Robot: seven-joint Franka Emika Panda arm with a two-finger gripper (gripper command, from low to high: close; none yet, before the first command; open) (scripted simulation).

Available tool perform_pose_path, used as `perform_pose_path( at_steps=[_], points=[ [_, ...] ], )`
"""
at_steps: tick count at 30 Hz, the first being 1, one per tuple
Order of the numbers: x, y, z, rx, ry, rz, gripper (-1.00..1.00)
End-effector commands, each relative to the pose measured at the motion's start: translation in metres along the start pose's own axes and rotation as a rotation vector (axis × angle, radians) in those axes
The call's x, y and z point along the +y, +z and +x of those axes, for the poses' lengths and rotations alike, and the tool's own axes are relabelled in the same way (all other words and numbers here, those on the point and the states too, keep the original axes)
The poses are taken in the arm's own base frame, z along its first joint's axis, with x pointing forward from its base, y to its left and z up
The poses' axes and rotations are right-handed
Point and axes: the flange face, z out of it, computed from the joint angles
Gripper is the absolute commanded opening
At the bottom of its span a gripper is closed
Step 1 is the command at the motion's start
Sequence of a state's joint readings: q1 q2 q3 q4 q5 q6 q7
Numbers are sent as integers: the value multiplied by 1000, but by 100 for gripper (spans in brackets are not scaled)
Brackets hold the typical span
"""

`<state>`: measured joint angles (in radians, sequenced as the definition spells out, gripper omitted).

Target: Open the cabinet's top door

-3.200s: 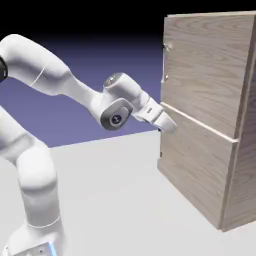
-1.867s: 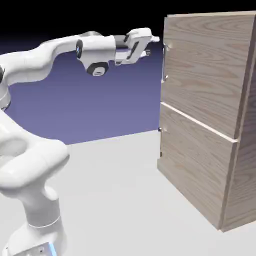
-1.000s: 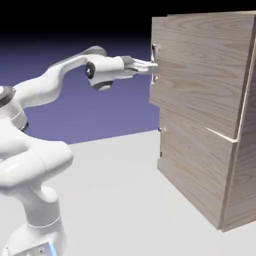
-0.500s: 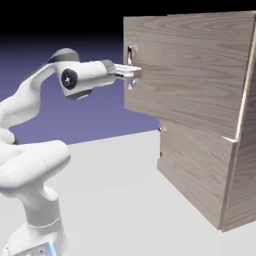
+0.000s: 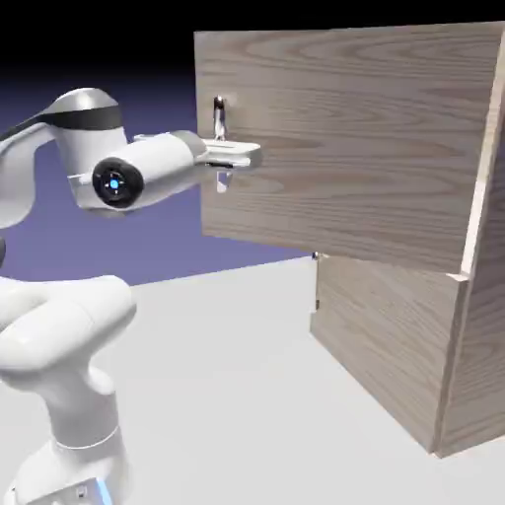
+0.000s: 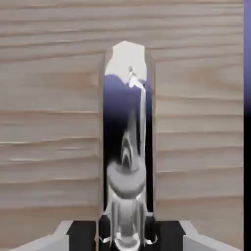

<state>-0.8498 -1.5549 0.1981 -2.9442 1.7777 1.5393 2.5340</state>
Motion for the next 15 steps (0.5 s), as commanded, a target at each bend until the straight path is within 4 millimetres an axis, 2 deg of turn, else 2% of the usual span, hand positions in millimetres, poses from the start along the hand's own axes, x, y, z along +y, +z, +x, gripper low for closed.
perform_pose_path(
  at_steps=[1,15],
  points=[
    [-2,-7,-2,13,0,-13,-100],
    [-43,-116,-43,208,0,-208,-100]
  ],
)
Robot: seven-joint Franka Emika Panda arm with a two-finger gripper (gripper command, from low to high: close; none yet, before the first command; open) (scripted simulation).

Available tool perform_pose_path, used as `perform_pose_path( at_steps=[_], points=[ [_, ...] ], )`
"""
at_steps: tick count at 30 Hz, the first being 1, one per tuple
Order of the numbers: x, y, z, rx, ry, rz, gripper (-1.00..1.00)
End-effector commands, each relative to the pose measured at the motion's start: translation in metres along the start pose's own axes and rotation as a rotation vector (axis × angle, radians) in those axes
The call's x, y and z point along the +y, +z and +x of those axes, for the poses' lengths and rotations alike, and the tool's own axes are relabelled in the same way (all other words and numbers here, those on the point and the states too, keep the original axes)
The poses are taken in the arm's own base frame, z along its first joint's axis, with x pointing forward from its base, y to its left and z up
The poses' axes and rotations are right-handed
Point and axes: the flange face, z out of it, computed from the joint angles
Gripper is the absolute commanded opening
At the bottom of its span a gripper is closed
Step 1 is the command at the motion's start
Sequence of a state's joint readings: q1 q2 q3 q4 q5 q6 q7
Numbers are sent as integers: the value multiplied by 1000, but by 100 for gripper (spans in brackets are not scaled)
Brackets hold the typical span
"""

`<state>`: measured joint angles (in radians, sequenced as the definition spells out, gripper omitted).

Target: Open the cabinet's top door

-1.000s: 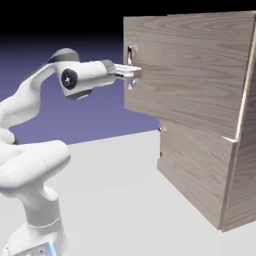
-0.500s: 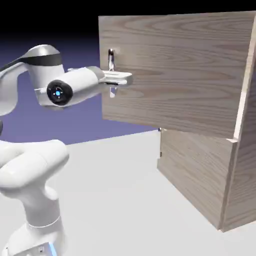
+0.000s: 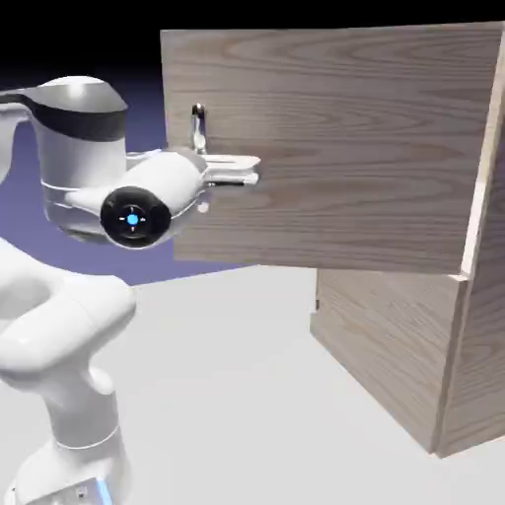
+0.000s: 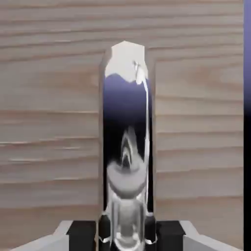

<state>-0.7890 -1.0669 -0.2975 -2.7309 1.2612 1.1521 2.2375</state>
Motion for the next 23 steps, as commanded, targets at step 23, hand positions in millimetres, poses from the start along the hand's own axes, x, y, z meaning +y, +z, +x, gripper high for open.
perform_pose_path(
  at_steps=[23],
  points=[
    [-73,-167,-74,315,0,-315,-100]
  ],
)
